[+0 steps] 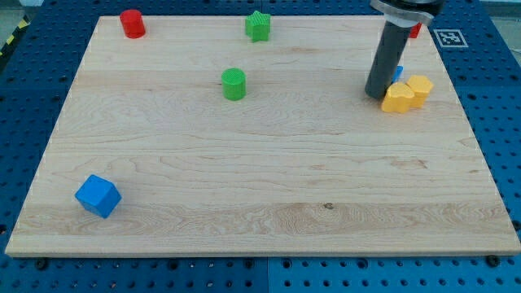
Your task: Push the red star to the left of the blue triangle
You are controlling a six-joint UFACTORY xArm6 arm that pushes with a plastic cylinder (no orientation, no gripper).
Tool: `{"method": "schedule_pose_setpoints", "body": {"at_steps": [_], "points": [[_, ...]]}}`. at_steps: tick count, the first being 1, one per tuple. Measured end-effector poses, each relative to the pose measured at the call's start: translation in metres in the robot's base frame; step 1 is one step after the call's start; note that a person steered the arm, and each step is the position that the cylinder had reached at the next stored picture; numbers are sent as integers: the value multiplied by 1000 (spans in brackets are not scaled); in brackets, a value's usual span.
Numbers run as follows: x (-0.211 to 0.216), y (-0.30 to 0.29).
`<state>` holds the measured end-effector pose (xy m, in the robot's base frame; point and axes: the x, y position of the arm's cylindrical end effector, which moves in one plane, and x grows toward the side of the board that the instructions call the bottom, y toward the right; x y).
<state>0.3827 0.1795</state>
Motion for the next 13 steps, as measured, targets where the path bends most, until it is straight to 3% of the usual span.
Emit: {"method": "schedule_pose_setpoints", "body": {"at_steps": [3,6,7,9,11,13], "points": [[-16,11],[-87,-25],[-88,11],[-96,140],[-192,146],[-191,110]]}}
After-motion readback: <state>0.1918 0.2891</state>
